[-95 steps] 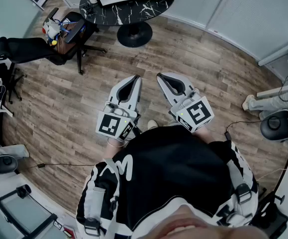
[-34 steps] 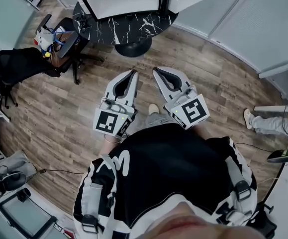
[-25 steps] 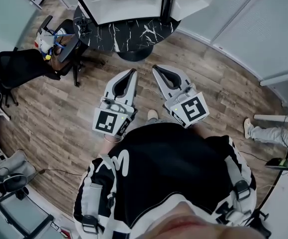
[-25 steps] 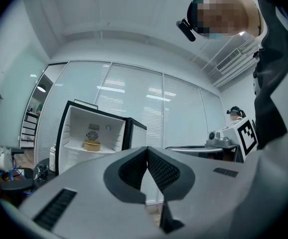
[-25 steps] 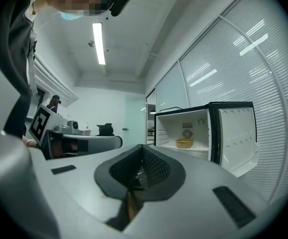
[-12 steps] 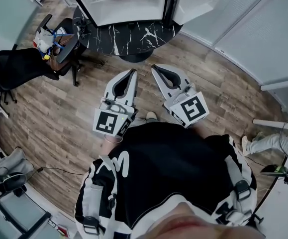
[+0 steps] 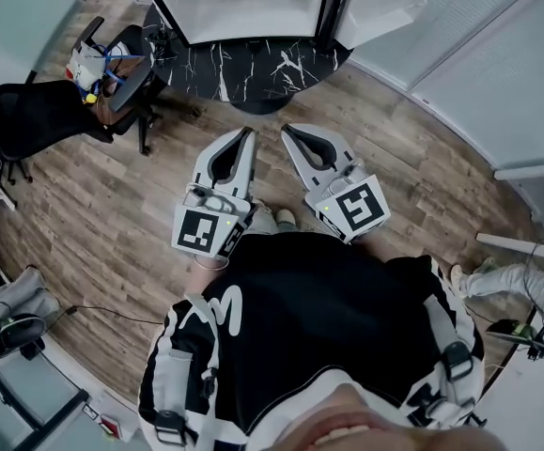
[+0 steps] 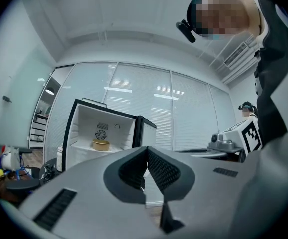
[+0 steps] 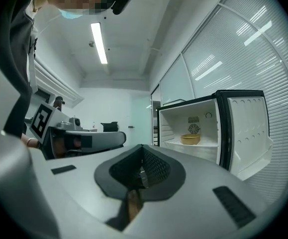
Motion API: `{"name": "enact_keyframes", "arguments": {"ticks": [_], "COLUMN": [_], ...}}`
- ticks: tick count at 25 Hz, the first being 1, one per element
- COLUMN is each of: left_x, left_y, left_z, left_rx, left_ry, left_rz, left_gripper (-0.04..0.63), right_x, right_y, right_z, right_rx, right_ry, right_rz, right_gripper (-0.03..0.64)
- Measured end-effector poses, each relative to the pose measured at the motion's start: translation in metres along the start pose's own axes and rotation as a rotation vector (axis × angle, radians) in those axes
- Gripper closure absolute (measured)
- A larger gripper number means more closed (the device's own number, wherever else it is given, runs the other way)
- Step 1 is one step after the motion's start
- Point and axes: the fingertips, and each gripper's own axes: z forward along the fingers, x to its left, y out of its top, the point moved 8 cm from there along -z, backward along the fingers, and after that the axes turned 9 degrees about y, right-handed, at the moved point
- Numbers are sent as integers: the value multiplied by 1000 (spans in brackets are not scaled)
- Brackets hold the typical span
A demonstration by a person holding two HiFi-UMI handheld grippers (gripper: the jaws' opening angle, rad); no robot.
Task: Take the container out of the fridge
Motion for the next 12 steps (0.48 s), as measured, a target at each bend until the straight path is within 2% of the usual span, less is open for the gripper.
{"name": "enact_keyframes", "arguments": {"ticks": [5, 12], "left_x": [9, 23], "left_y": [2, -5], "left_z": [-5, 3], "left_rx": [-12, -9], "left_ry": [44, 50], "left_rz": [-26, -49], "left_gripper": [586, 586], "right_x": [-4, -12], "right_y": [-1, -1], "right_z": [2, 17], "right_rx": [7, 1], "right_ry": [7, -2], "right_rz": [15, 4], "right_gripper": [606, 606]}}
